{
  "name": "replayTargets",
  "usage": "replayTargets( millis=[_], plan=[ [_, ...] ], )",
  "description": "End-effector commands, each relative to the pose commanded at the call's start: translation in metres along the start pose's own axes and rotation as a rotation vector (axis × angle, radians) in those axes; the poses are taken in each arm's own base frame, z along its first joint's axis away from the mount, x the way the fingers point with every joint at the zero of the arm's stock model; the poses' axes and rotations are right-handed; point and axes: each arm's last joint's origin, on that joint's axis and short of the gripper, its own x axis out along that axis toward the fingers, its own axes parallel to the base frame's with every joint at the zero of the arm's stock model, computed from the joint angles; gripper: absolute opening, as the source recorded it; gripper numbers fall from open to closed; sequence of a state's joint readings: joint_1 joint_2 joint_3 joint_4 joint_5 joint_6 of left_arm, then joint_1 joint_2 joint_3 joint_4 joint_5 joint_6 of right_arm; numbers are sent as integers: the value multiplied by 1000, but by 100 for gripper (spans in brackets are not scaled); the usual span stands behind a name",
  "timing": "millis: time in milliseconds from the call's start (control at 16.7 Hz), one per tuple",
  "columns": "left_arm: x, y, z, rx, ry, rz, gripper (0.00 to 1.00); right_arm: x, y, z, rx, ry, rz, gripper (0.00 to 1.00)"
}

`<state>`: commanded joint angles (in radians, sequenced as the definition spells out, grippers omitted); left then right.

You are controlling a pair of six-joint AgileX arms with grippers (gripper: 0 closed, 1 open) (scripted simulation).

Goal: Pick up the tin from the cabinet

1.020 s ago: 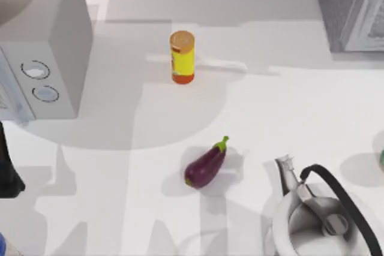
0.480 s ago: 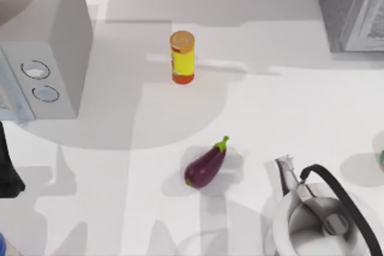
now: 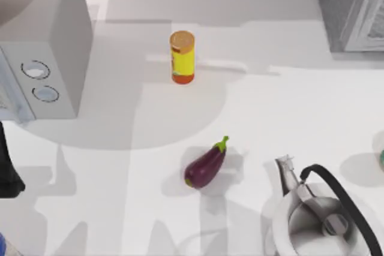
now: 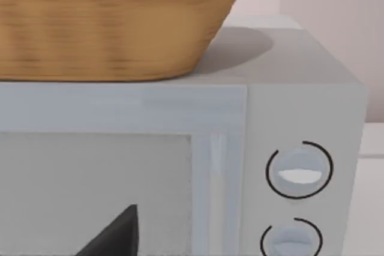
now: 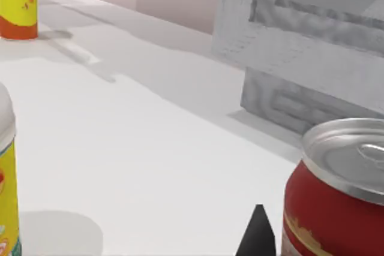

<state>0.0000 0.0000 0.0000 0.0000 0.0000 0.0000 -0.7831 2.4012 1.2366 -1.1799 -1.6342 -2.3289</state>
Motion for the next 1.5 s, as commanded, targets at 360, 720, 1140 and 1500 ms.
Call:
replayTargets(
  millis=[360, 720, 1140, 1500],
  plan=[
    [0, 0, 0, 0, 0, 0, 100, 11, -3, 10, -5, 26, 14, 0],
    [0, 0, 0, 0, 0, 0, 100, 14, -4, 13, -12, 32, 23, 0],
    [0, 0, 0, 0, 0, 0, 100, 14, -4, 13, -12, 32, 23, 38],
    [0, 0, 0, 0, 0, 0, 100, 14, -4, 13, -12, 32, 23, 83]
  ],
)
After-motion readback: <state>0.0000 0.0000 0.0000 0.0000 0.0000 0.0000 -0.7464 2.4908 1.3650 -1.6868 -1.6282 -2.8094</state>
